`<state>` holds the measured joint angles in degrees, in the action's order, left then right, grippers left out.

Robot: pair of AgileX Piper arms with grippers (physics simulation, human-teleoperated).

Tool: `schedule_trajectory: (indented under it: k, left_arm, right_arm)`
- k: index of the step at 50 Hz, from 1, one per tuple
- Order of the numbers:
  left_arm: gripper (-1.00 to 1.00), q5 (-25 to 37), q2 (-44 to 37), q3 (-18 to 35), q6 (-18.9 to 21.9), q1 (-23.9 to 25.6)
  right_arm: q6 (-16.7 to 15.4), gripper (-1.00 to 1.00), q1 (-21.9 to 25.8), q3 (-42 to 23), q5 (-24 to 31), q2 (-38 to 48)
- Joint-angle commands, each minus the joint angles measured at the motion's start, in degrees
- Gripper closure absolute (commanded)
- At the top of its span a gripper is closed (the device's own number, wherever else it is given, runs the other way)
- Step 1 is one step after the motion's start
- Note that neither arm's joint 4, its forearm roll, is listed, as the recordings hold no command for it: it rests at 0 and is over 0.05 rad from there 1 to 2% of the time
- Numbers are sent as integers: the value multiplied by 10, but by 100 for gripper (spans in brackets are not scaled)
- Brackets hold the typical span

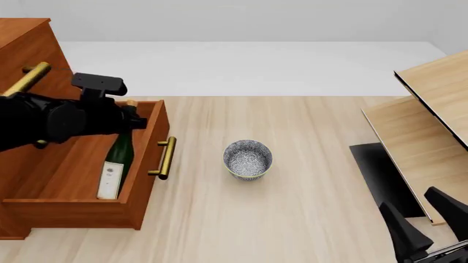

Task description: Put the wine bottle in the bottom drawer of the cabinet.

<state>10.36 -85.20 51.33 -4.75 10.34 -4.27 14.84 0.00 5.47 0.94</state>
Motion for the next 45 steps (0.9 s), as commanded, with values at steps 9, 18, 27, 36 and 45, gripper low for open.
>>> schedule_trajectory:
  k: [9,18,27,36,45]
  left_arm:
    - [100,-6,-46,-23,14,-14]
    - [100,-16,-67,-20,14,-18]
    - [100,-24,-82,-17,17,-25]
    - [100,-32,-96,-15,19,-30]
    - [100,-38,-109,-10,17,-27]
  right_arm:
    - [-1,-100,-7,0,-1,4]
    - [-2,-100,-13,0,5,-2]
    - [-2,-100,-16,0,6,-3]
    - [-2,-100,-19,0,9,-3]
    - [-4,-100,-20,0,10,-4]
